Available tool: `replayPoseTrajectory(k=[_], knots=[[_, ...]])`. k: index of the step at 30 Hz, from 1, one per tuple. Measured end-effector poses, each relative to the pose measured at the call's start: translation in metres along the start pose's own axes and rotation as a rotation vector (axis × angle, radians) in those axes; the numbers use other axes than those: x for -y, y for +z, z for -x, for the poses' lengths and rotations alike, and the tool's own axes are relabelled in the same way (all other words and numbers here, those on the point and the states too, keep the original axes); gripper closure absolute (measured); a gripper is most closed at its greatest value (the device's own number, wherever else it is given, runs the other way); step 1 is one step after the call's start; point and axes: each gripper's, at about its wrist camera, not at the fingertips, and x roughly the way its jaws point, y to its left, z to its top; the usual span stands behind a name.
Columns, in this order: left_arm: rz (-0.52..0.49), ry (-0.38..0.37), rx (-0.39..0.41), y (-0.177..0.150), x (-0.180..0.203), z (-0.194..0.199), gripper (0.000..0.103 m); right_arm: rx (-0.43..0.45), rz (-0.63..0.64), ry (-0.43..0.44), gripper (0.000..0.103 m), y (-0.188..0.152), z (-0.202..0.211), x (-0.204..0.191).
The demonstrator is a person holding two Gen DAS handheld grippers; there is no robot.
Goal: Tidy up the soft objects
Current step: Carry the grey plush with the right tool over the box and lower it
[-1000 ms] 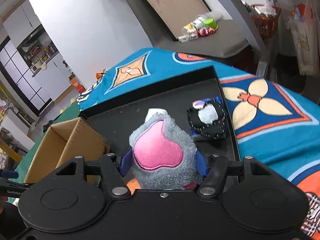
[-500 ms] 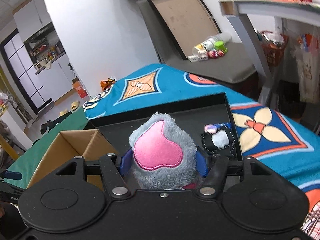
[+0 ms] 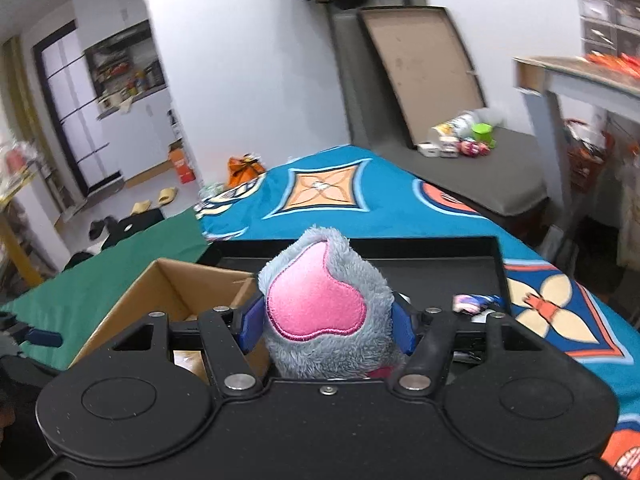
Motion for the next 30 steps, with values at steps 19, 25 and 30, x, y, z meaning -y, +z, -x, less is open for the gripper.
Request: replayPoseTrajectory(k=[19, 25, 30], knots=[[0.069, -0.081, -0.035, -0.007, -0.013, -0.014, 0.067, -0.066, 0.284, 0.062, 0.042, 0.018, -0.023, -0.099], [0.100, -0.118, -0.058, -0.009, -0.018, -0.020, 0.079, -0.103, 0.403, 0.074, 0.042, 0.018, -0.037, -0.123], [0.106, -0.137, -0.059, -0.010, -0.018, -0.023, 0.086, -0.127, 0.509, 0.090, 0.042, 0.018, -0.044, -0.144]])
